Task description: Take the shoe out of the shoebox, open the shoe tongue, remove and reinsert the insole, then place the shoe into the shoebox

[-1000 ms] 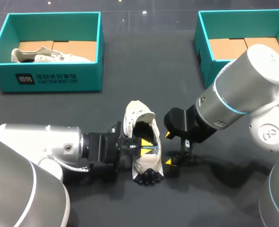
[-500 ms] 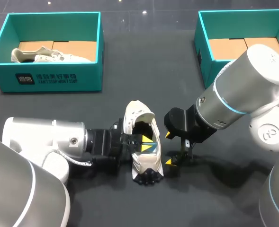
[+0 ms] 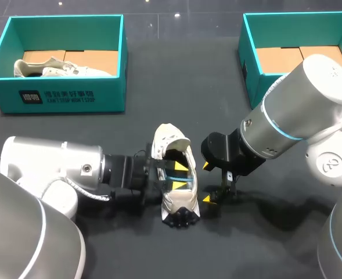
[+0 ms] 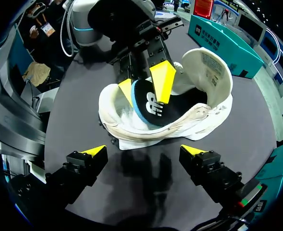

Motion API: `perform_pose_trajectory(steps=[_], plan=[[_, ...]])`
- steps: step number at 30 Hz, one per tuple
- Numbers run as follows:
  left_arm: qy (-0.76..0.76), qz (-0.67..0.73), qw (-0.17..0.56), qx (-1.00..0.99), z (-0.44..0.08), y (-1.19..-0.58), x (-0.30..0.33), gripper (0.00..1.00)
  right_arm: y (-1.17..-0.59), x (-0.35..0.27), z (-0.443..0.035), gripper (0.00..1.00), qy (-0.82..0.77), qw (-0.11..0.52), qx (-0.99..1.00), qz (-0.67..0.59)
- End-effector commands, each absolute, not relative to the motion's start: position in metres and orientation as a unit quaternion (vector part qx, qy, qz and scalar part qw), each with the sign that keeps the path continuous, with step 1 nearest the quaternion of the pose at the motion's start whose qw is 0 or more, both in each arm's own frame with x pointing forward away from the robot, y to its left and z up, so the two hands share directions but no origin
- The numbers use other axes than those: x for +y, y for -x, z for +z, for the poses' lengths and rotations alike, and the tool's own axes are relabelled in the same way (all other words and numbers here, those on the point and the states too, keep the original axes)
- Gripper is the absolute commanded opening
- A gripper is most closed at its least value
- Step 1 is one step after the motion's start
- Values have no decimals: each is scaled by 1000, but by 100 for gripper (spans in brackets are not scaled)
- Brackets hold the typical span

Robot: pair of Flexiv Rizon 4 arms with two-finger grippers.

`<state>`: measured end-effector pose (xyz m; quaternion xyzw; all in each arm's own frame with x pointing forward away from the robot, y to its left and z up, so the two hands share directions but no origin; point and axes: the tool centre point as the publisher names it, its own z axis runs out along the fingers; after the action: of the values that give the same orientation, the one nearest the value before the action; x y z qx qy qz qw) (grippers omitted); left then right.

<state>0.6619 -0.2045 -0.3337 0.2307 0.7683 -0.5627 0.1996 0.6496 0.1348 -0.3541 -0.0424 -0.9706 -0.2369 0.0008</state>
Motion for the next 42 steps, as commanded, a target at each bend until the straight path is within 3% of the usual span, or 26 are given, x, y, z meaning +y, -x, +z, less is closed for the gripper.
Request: perform_pose_trajectory(steps=[1,42], plan=[[-233,-564,196,767,-325,-657,-196,29,-649,135,-355,100,42,0,-970,-238],[-340,-489,91,798,-308,-648,-150,33,-649,135,-355,100,42,0,-970,-238]])
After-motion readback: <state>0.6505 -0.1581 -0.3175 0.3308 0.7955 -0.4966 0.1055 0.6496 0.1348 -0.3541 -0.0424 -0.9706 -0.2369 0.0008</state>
